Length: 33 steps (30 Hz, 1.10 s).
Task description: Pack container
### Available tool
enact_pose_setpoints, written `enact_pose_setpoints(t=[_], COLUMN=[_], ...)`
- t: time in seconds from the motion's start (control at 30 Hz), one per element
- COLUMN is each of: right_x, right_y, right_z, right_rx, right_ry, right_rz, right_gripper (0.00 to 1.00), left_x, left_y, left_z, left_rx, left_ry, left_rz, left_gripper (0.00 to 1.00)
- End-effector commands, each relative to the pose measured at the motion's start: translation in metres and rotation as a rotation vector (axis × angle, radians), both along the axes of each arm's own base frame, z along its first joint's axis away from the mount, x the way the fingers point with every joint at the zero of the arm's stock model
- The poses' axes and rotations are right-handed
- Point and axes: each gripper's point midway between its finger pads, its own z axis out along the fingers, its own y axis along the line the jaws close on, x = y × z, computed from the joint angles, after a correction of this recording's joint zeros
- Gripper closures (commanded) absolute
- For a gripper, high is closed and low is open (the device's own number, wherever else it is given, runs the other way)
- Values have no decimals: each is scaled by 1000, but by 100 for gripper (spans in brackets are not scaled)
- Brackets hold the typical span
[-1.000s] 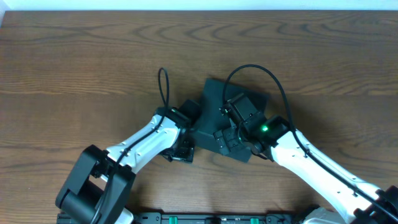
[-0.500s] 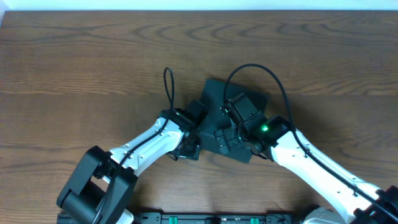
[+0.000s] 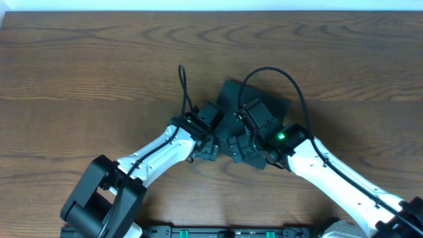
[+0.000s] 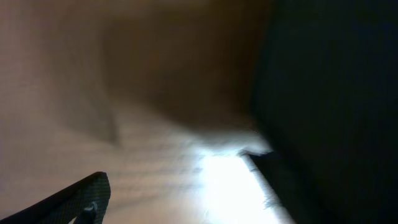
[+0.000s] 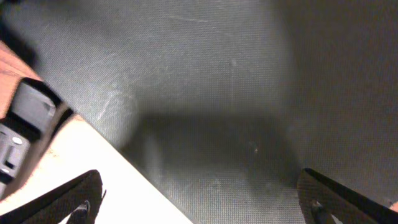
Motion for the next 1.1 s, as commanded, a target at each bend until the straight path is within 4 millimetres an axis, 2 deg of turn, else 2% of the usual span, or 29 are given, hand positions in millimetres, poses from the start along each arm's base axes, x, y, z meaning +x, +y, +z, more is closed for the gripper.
enact_pose_setpoints(t=[0.0,0.17,0.37,0.63,0.73,1.07], right_x=[-11,-9,-9,-3,-3,-1], right_y=[6,5,4,3,3,3], right_z=[-10,-10,-10,-8,-8,-8], right_rx=[14,5,0,-4,-2,-5], right_ry=[57,49,45,21,19,9], right_rz=[8,4,1,-13,-13,-16], right_gripper=[1,1,1,1,1,1], left_x=[9,24,12,-6,2,25], left_y=[-4,2,8,34,46,28], left_z=[2,6,5,7,11,9], left_rx=[13,56,85,167,221,132], left_ry=[-45,-121,-78,-36,-101,-195], left_rz=[-60,-46,-44,135,207,186], left_gripper=[4,5,4,5,5,5])
